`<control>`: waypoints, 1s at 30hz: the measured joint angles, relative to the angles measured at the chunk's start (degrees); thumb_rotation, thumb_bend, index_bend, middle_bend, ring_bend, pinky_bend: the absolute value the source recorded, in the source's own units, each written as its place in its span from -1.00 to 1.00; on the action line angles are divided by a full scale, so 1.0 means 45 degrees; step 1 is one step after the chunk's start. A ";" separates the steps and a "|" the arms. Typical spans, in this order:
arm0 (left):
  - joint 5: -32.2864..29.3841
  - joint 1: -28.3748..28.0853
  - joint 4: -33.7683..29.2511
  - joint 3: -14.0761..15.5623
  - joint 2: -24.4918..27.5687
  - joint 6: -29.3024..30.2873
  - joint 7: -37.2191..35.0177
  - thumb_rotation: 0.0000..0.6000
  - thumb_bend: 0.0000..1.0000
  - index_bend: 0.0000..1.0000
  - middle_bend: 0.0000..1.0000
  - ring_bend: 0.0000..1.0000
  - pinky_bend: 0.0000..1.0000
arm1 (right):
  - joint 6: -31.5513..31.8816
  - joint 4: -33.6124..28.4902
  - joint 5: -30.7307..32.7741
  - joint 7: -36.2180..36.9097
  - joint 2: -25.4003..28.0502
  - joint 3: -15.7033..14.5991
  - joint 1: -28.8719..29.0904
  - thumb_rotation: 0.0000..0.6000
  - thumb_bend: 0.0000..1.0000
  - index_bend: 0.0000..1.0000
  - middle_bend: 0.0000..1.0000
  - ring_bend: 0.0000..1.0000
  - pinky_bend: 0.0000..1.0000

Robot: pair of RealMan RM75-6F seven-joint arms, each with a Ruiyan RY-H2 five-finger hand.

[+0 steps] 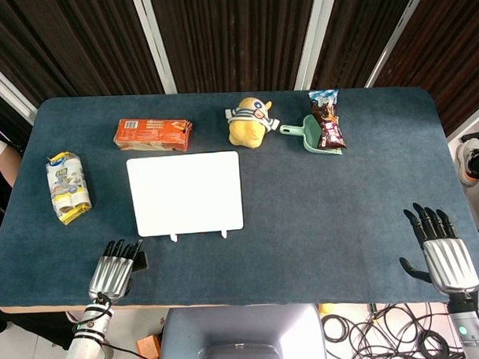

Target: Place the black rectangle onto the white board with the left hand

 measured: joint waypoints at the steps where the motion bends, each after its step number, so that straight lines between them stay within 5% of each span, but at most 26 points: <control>1: -0.0087 -0.0017 0.0019 0.0009 -0.0034 0.0036 0.0055 1.00 -0.24 -0.75 -0.55 -0.80 -0.72 | -0.0008 -0.0003 -0.0002 0.0010 0.0006 -0.0003 0.0003 1.00 -0.61 -1.00 -1.00 -1.00 -1.00; 15: -0.1083 -0.0550 0.0574 0.0017 -0.0647 0.0233 0.0299 1.00 -0.22 -0.34 -0.34 -0.66 -0.72 | -0.0005 0.0004 -0.0136 0.0063 0.0029 -0.0045 0.0030 1.00 -0.61 -1.00 -1.00 -1.00 -1.00; 24: -0.1159 -0.0774 0.1040 0.0025 -0.0900 0.0358 0.0108 1.00 -0.24 0.04 0.14 -0.34 -0.68 | -0.0019 -0.0023 -0.0042 -0.0002 0.0005 -0.0015 0.0037 1.00 -0.61 -1.00 -1.00 -1.00 -1.00; 30: -0.0057 -0.0744 0.1228 0.0056 -0.0946 0.0832 -0.0542 1.00 0.00 0.46 0.63 0.00 -0.56 | -0.0004 -0.0008 -0.0051 0.0021 0.0001 -0.0023 0.0029 1.00 -0.61 -1.00 -1.00 -1.00 -1.00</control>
